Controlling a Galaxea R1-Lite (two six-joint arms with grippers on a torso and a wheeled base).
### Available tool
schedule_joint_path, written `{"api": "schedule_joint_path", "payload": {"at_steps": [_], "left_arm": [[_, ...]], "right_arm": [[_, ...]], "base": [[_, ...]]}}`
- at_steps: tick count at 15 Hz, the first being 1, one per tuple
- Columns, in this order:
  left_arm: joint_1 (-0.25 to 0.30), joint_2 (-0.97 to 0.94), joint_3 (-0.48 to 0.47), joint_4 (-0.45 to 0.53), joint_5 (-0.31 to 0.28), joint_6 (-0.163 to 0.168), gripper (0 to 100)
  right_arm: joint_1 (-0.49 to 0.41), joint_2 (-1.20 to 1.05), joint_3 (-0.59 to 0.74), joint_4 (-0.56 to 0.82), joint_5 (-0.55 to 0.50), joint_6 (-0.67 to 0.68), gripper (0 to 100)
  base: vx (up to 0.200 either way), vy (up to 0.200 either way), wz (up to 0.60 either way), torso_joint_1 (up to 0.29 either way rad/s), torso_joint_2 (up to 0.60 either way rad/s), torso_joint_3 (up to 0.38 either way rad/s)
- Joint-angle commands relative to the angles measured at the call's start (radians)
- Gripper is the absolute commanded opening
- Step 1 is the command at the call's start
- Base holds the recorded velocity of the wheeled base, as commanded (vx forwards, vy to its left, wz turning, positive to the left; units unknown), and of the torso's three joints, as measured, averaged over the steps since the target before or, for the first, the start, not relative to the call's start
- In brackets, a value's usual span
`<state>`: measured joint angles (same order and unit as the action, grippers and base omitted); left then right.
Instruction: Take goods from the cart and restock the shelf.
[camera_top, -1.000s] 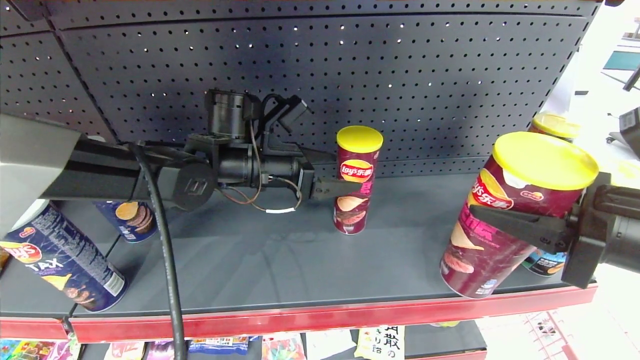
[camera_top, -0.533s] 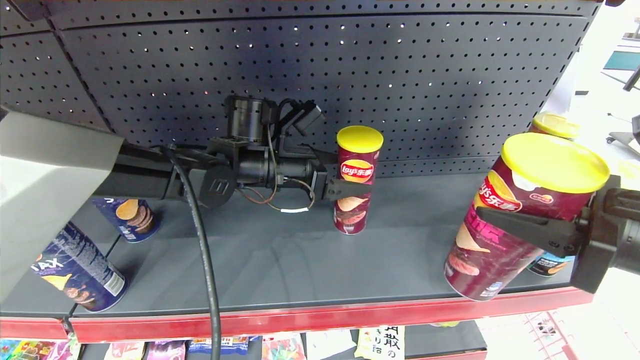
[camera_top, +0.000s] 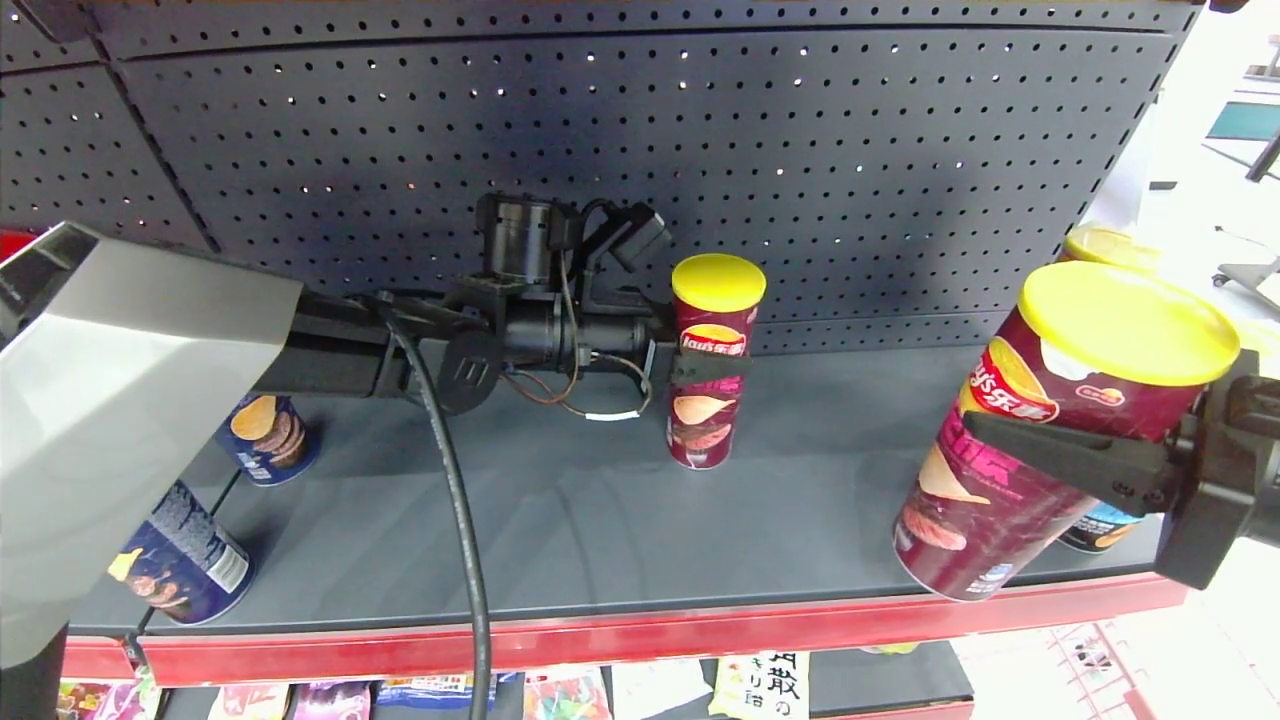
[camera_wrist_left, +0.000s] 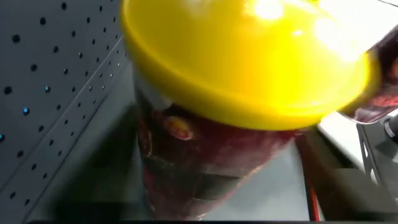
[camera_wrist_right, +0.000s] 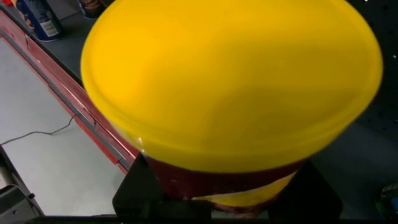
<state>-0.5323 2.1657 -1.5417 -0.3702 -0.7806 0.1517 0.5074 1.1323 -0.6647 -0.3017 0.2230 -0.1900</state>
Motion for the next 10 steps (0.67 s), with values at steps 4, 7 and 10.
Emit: {"api": "schedule_joint_path", "payload": {"at_steps": [4, 7, 10], "left_arm": [[-0.001, -0.007, 0.011, -0.003, 0.004, 0.000, 0], [0.000, -0.060, 0.052, 0.001, 0.001, 0.000, 0], [-0.003, -0.118, 0.112, 0.001, 0.000, 0.000, 0]], "right_arm": [[0.000, 0.003, -0.001, 0.000, -0.002, 0.000, 0], [0.000, 0.007, -0.004, 0.000, -0.007, -0.002, 0], [0.000, 0.009, -0.004, 0.000, -0.007, 0.000, 0]], "base": [[0.000, 0.000, 0.00, 0.000, 0.00, 0.000], [0.000, 0.000, 0.00, 0.000, 0.00, 0.000], [0.000, 0.000, 0.00, 0.000, 0.00, 0.000]]}}
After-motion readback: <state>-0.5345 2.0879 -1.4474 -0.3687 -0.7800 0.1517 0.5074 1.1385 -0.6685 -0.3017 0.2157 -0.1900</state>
